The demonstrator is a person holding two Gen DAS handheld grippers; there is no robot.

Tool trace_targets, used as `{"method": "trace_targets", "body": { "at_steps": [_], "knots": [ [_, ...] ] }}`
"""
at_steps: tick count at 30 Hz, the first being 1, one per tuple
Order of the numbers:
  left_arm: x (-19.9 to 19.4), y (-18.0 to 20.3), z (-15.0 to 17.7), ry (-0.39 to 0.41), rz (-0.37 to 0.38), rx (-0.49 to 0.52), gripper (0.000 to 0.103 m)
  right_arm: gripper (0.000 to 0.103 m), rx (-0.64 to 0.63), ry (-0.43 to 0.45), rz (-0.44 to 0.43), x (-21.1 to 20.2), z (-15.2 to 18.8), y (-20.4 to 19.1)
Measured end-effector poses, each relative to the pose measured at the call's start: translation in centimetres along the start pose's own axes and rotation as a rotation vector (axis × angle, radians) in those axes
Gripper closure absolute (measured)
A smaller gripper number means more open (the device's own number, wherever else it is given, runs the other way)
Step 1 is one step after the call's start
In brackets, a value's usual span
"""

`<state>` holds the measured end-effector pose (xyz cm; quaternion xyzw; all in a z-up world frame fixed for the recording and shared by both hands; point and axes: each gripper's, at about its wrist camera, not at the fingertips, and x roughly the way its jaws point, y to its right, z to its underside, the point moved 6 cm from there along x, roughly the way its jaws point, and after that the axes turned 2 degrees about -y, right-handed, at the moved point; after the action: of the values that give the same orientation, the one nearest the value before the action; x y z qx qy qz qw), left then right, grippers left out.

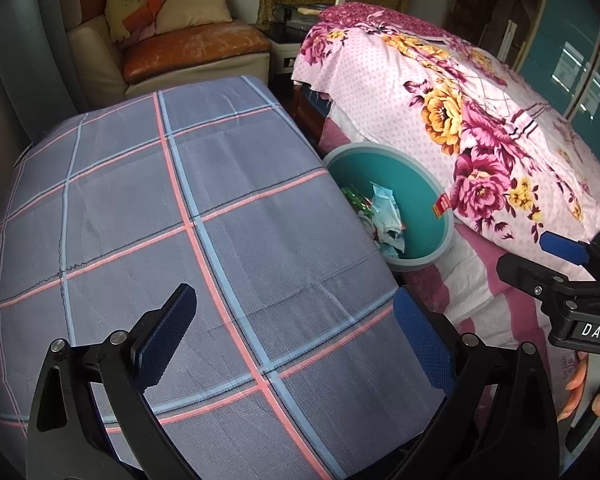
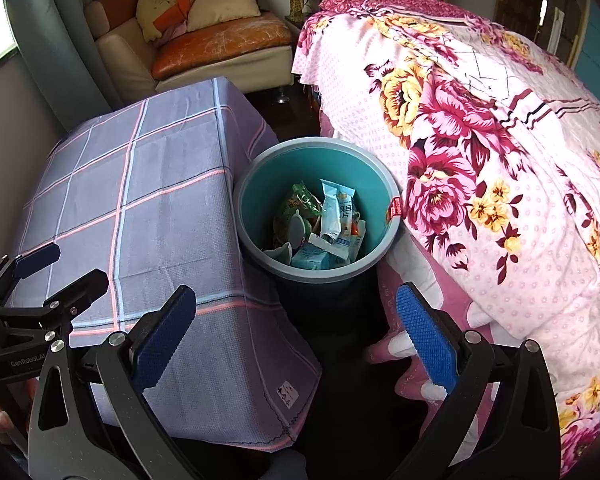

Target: Collect trash

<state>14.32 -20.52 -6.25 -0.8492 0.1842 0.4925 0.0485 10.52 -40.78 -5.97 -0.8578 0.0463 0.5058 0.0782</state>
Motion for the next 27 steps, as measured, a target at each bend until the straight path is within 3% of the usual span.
{"method": "trace_targets", "body": {
  "at_steps": [27],
  "knots": [
    [3.3, -1.8, -0.6, -0.034, -0.045, -0.018, 0.004, 0.007, 0.018, -0.071, 0.009, 4.0, -0.9, 0.6]
  ]
}}
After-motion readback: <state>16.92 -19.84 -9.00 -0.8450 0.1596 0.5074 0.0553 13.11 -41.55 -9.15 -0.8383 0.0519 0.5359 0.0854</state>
